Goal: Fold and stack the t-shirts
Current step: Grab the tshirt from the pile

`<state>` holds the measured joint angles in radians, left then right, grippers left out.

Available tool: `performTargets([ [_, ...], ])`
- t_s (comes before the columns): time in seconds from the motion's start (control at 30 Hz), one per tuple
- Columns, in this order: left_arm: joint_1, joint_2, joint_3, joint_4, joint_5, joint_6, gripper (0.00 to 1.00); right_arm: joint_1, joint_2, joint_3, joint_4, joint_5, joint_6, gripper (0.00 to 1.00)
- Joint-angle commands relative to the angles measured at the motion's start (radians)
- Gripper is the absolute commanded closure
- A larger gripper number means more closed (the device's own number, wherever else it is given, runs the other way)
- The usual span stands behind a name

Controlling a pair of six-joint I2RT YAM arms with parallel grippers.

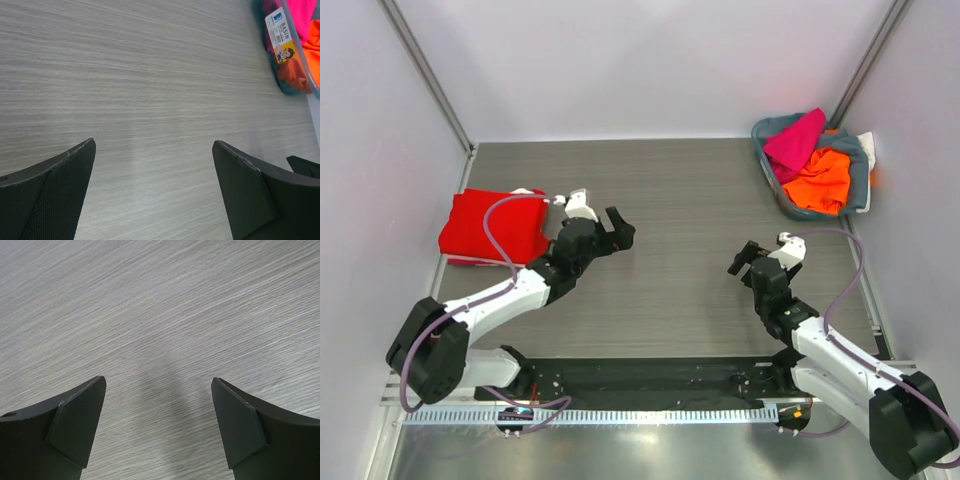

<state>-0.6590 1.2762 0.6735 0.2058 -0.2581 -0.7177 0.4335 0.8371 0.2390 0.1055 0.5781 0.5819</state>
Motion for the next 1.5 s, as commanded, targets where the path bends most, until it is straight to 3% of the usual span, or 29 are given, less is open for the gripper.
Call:
performTargets([
  [0.0,0.002,0.061,-0.026,0.091,-0.044,0.044,0.00,-0.002,-0.035,0.022,0.019,0.066,0.021,0.07],
  [0.03,0.002,0.075,-0.044,0.187,-0.003,0.056,0.00,-0.002,-0.042,0.019,0.019,0.080,0.024,0.06],
  [0.17,-0.001,0.118,-0.019,0.239,0.195,0.093,0.00,-0.004,-0.027,0.017,0.022,0.094,0.032,0.06],
  [0.37,-0.002,0.192,0.029,0.234,0.253,0.093,0.00,-0.002,0.049,0.065,-0.016,0.155,0.053,0.16],
  [0.5,-0.002,0.163,0.020,0.224,0.255,0.092,0.00,-0.024,0.086,0.101,-0.044,0.163,0.084,0.29],
  [0.57,-0.002,0.140,0.006,0.222,0.237,0.096,0.00,-0.048,0.100,0.135,-0.058,0.155,0.099,0.29],
  [0.8,-0.002,0.126,0.005,0.207,0.215,0.103,0.00,-0.319,0.226,0.384,-0.187,0.033,0.111,0.30],
  [1.03,-0.002,0.130,0.006,0.205,0.224,0.104,0.00,-0.519,0.413,0.581,-0.191,-0.014,0.164,0.31],
  [1.13,-0.002,0.124,0.006,0.201,0.218,0.106,0.00,-0.605,0.520,0.690,-0.196,-0.040,0.167,0.26],
  [1.47,-0.002,0.132,0.009,0.201,0.220,0.101,0.00,-0.670,0.760,0.907,-0.205,0.041,0.280,0.24],
])
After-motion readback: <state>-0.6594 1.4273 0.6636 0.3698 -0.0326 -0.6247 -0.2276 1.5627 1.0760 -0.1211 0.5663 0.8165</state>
